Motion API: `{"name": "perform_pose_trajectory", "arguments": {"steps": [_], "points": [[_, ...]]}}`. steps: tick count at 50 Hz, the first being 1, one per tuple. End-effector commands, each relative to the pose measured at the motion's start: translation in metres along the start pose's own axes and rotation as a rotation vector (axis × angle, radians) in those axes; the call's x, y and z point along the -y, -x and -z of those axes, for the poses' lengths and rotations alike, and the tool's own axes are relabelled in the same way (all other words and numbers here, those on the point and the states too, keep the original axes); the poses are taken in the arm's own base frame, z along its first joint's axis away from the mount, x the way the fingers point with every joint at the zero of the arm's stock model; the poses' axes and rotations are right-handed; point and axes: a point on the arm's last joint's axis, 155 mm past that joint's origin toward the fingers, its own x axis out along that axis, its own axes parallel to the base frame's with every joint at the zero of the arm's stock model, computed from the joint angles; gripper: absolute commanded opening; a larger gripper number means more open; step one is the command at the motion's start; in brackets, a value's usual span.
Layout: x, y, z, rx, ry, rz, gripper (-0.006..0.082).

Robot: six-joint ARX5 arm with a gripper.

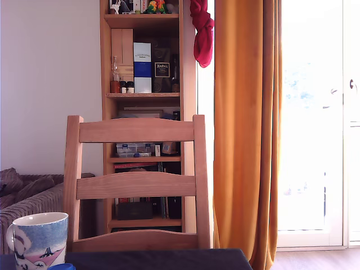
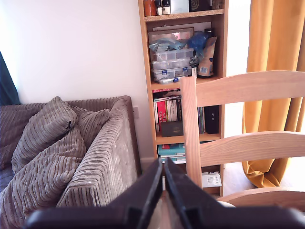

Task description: Pick the blue coffee capsule and place it inside the blue coffee cup

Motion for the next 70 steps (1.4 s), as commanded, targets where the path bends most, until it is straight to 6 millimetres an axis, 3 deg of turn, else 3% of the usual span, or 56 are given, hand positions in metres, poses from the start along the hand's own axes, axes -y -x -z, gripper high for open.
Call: {"name": "perform_pose_trajectory", "arguments": {"steps": [1, 9, 17, 25, 35, 39, 45, 49, 62, 70], "points": [[0.018, 0.001, 0.007, -0.014, 0.012, 0.113, -0.0018], [0.036, 0.004, -0.007, 0.03, 0.131, 0.215, -0.0018], [0.069, 0.014, -0.006, -0.007, 0.231, 0.398, -0.0013], [0.093, 0.023, 0.004, -0.081, 0.3, 0.521, -0.0011], [0.116, 0.028, 0.033, -0.251, 0.379, 0.608, -0.0001], [0.125, 0.031, 0.045, -0.315, 0.391, 0.636, 0.0109], [0.134, 0.034, 0.059, -0.388, 0.394, 0.655, 0.0427], [0.139, 0.035, 0.066, -0.423, 0.391, 0.661, 0.053], [0.132, 0.025, 0.102, -0.582, 0.346, 0.529, 0.0621], [0.129, 0.012, 0.113, -0.669, 0.29, 0.452, 0.0655]]}}
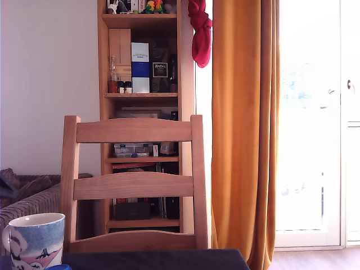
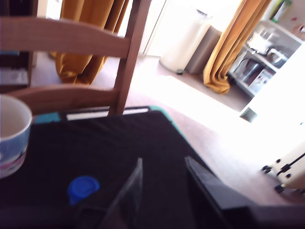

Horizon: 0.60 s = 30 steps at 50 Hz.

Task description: Pick the blue coffee capsule and place it inside the blue coffee cup

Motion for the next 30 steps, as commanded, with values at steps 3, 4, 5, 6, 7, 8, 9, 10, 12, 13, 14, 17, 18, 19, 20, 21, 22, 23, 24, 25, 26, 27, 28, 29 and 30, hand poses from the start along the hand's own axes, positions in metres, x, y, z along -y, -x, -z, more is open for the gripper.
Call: {"name": "perform_pose_trajectory", "arguments": {"steps": [3, 4, 5, 6, 7, 8, 9, 10, 12, 13, 14, 17, 18, 19, 20, 21, 22, 23, 24, 25, 26, 27, 28, 29, 30], "points": [[0.0, -0.008, -0.02, 0.0, -0.018, -0.043, 0.0655], [-0.001, -0.011, -0.021, -0.009, -0.017, -0.056, 0.0655], [-0.003, -0.013, -0.022, -0.016, -0.016, -0.066, 0.0655], [-0.005, -0.016, -0.022, -0.032, -0.014, -0.08, 0.0655], [-0.005, -0.018, -0.024, -0.039, -0.011, -0.088, 0.0655], [-0.006, -0.021, -0.024, -0.053, -0.006, -0.096, 0.0655], [-0.007, -0.024, -0.025, -0.066, 0.0, -0.103, 0.0655], [-0.009, -0.028, -0.023, -0.09, 0.005, -0.111, 0.0655], [-0.012, -0.035, -0.021, -0.13, 0.016, -0.13, 0.0655], [-0.013, -0.038, -0.019, -0.153, 0.023, -0.138, 0.0655], [-0.015, -0.041, -0.018, -0.171, 0.03, -0.145, 0.0655], [-0.018, -0.052, -0.016, -0.219, 0.04, -0.162, 0.0655], [-0.019, -0.055, -0.015, -0.236, 0.045, -0.168, 0.0655], [-0.02, -0.058, -0.013, -0.254, 0.048, -0.173, 0.0654], [-0.02, -0.061, -0.013, -0.265, 0.049, -0.176, 0.0654], [-0.021, -0.065, -0.012, -0.281, 0.052, -0.181, 0.0654], [-0.021, -0.068, -0.011, -0.295, 0.054, -0.185, 0.0654], [-0.021, -0.071, -0.01, -0.31, 0.056, -0.189, 0.0654], [-0.022, -0.074, -0.009, -0.323, 0.06, -0.193, 0.0654], [-0.022, -0.076, -0.009, -0.334, 0.066, -0.197, 0.0654], [-0.022, -0.079, -0.008, -0.348, 0.071, -0.202, 0.0654], [-0.023, -0.081, -0.007, -0.362, 0.076, -0.207, 0.0654], [-0.023, -0.083, -0.007, -0.376, 0.079, -0.212, 0.0654], [-0.024, -0.085, -0.005, -0.394, 0.081, -0.219, 0.0654], [-0.024, -0.087, -0.005, -0.406, 0.082, -0.226, 0.0654]]}}
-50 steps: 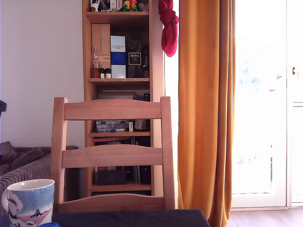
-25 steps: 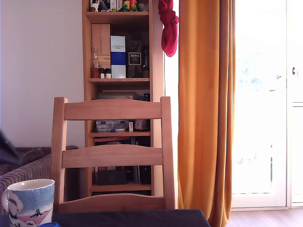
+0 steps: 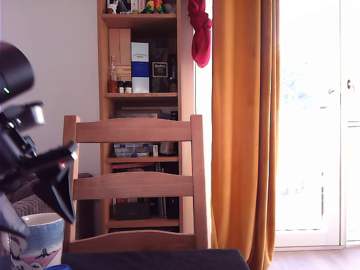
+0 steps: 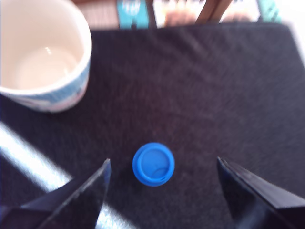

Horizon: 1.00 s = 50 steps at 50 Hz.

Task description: Pick the blue coffee capsule and place it inside the blue coffee cup

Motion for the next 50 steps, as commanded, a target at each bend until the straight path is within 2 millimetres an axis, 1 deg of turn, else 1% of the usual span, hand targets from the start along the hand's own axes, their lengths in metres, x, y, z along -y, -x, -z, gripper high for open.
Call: {"name": "perform_pose_trajectory", "arguments": {"steps": [1, 8, 14, 19, 26, 40, 44, 50], "points": [[0.002, -0.005, -0.002, -0.033, 0.004, -0.016, 0.0654], [0.002, -0.017, -0.003, -0.112, 0.001, -0.056, 0.0654], [0.006, -0.028, -0.006, -0.142, -0.005, -0.062, 0.0654], [0.006, -0.037, 0.0, -0.188, -0.006, -0.076, 0.0654], [0.0, -0.048, 0.011, -0.259, 0.0, -0.106, 0.0654], [-0.01, -0.064, 0.027, -0.32, 0.008, -0.139, 0.065], [-0.011, -0.067, 0.029, -0.325, 0.008, -0.14, 0.065], [-0.008, -0.07, 0.026, -0.307, -0.001, -0.13, 0.0648]]}}
